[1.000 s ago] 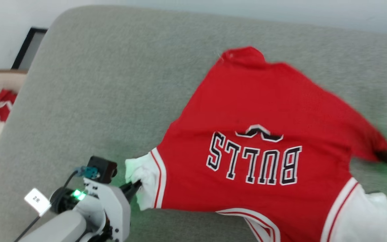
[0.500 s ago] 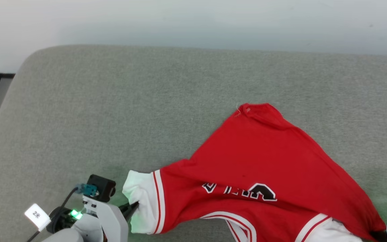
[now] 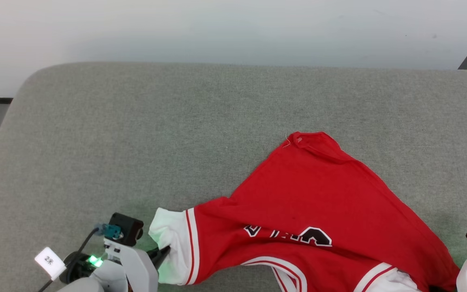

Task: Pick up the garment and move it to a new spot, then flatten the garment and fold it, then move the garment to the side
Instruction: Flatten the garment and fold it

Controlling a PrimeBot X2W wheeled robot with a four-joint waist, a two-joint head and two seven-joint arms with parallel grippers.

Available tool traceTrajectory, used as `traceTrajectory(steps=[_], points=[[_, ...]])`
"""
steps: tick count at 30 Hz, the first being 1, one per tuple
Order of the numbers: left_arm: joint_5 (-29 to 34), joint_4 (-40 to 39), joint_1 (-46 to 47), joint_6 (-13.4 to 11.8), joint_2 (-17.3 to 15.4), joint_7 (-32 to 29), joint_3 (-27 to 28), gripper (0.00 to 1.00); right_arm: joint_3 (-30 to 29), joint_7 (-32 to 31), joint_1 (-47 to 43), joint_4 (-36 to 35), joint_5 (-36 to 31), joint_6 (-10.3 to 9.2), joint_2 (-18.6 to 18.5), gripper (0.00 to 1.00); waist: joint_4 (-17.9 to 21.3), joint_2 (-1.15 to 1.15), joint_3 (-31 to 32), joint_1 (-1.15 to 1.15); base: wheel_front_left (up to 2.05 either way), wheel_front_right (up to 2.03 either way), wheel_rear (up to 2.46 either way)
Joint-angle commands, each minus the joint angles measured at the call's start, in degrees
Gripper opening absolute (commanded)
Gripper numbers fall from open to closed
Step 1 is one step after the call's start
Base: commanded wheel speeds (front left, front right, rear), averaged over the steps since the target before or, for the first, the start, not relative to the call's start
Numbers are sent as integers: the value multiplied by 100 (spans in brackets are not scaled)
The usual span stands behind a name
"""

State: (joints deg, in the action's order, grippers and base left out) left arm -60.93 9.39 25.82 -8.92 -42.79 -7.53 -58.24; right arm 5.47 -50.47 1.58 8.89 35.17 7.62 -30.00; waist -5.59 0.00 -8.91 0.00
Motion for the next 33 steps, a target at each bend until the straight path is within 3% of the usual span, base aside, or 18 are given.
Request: traceTrajectory(steps=[1, 6, 18, 22, 26, 33], points=[[17, -3, -32, -33, -1, 24, 2, 0, 84, -105, -163, 229, -103, -24, 39, 100, 1, 0, 10, 0, 0, 0, 0], [-12, -40, -106, -101, -30, 55, 16, 0, -18, -421, -212, -257, -106, -18, -54, 100, 9, 0, 64, 0, 0, 0, 0], [11, -208, -188, -209, -9, 90, -17, 0, -740, -1543, -88, -2247, -177, -16, -228, 100, -166, 0, 126, 0, 0, 0, 0], [49, -245, -102, -211, 45, 101, -22, 0, -571, -1240, 476, -2547, -281, -16, -198, 100, -288, 0, 30, 0, 0, 0, 0], [109, -231, -9, -171, 122, 115, -40, 0, 34, -390, 1376, -2123, -499, -16, -189, 100, -434, 0, -127, 0, 0, 0, 0], [228, -101, 266, -11, 353, 106, -102, 0, 1588, 872, 3160, -374, -500, -16, -168, 100, -798, 0, -431, 0, 0, 0, 0]])
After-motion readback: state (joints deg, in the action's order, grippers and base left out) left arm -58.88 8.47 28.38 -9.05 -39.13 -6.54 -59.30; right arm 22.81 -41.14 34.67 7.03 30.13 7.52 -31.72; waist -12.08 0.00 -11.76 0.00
